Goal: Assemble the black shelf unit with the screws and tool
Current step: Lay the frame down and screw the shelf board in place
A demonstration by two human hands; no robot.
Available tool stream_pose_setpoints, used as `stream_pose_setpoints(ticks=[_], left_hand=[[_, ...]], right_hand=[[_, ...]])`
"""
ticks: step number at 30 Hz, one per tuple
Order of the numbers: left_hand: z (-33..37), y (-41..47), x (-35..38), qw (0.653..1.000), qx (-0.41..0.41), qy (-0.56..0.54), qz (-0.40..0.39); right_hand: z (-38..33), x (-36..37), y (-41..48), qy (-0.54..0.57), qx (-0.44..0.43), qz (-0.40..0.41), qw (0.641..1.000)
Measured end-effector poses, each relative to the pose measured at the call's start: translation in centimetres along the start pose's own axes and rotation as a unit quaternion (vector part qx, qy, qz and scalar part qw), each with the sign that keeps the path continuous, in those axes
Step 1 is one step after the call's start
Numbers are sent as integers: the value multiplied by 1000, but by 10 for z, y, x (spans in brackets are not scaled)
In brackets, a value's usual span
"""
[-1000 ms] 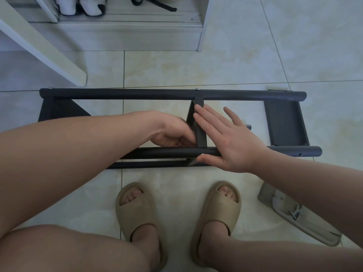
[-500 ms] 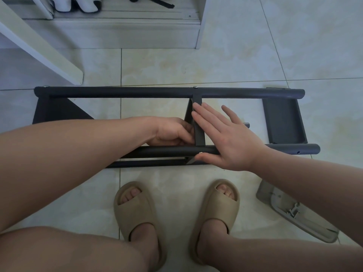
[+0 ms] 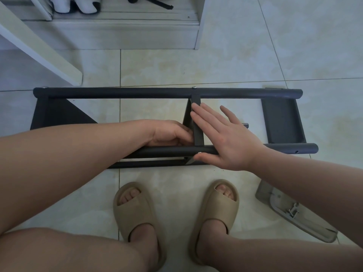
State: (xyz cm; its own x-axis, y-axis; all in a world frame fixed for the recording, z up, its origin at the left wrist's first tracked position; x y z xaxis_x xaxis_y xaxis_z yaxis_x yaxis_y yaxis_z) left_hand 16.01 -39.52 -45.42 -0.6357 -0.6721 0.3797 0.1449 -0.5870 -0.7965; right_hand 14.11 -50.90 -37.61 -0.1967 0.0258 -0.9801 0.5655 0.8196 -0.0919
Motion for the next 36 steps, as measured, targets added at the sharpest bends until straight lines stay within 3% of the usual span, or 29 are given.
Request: stream_pose_setpoints(ticks=[8,27,33,36], left_hand=[[2,-2,-1,997,-58,54,-3],[6,-1,0,1000,7,5,11],[-4,0,4,999,-34,24,-13],[-2,-1,-1,998,-33,49,25]], right_hand=[[0,0,0,-1,2,-9,1000],[0,0,0,5,2,0,1000],[0,0,0,8,3,-6,1000],[0,0,0,6,4,-9,1000]])
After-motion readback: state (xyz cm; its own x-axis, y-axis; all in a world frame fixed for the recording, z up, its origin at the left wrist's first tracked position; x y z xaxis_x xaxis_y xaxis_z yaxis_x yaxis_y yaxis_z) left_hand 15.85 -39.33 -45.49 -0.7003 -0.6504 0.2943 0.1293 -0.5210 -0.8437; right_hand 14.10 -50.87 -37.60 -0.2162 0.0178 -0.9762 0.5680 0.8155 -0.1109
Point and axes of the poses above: each hand's wrist, its own y-axis towards the middle knuckle, its own x-axis out of the palm, z = x × y, the point moved 7 cm from there along y, towards the middle knuckle, and after that the axes turned 15 degrees about -x, right-handed, at the moved point
